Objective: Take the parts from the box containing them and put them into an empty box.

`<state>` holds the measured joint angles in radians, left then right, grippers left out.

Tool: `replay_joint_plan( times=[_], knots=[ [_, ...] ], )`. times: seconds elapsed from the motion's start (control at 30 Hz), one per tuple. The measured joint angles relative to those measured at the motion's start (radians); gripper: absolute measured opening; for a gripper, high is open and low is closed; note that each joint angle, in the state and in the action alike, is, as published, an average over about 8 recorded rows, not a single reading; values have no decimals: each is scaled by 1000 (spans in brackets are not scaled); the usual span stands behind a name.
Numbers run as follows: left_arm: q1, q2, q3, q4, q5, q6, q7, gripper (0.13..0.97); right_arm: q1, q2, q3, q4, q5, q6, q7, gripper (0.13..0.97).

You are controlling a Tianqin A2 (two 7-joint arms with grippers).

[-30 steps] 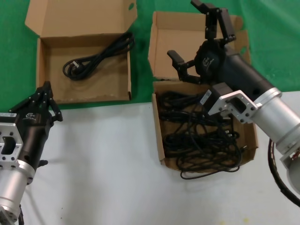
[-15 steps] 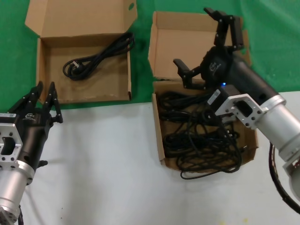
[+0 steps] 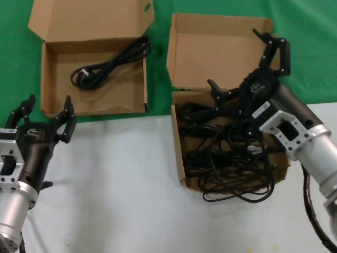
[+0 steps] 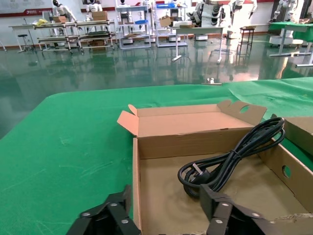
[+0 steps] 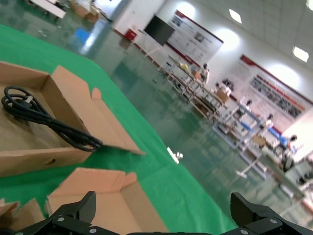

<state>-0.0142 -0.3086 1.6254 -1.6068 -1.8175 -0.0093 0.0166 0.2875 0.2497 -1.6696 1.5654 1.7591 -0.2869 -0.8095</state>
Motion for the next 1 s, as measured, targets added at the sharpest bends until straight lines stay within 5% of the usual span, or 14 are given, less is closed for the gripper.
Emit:
replay_joint_plan(
  times=[0.57, 1.0],
  knots=[
    [5, 3, -8, 2, 6, 3, -5, 786, -91, 16, 22, 11, 13, 90, 256, 966],
    [8, 5, -14, 4, 10, 5, -9, 906, -160, 28, 39, 19, 23, 159, 450, 966]
  ],
)
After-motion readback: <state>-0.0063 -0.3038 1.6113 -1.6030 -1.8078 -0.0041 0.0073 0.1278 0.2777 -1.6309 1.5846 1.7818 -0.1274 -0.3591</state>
